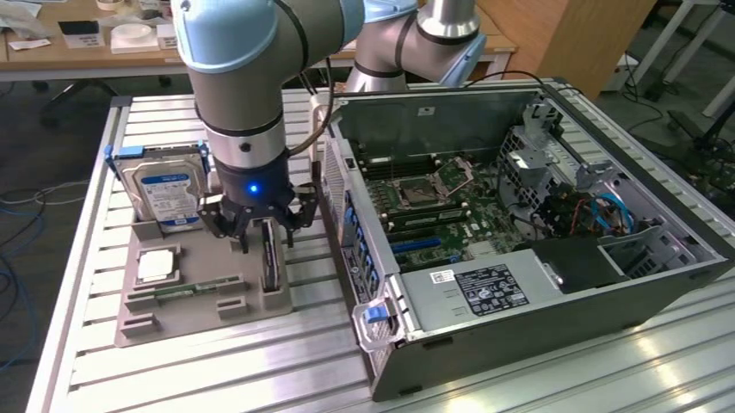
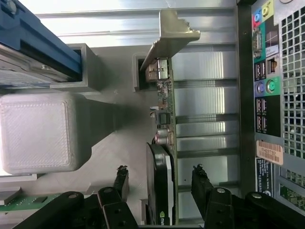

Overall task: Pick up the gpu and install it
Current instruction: 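Pick up the gpu and move the gpu toward the slot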

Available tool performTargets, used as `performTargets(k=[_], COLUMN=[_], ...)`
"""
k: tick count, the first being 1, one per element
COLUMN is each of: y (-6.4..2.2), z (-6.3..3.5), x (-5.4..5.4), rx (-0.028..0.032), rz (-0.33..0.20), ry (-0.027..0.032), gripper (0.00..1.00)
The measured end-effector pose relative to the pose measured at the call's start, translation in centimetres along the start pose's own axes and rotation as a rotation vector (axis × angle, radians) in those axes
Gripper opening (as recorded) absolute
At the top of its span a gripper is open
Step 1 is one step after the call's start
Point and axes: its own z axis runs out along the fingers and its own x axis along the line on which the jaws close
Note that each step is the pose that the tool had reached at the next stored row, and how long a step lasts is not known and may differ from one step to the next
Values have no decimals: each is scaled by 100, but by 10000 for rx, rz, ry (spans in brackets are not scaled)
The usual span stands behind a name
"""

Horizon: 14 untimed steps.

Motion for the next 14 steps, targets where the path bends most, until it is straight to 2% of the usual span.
performTargets(k=[2, 3, 8, 14], y=[0, 1, 12, 32], z=[11, 13, 20, 78], x=[0, 1, -6, -4], rx=[9, 11, 7, 1], rz=[4, 6, -56, -234], ry=[122, 161, 163, 122], gripper=[65, 65, 65, 65])
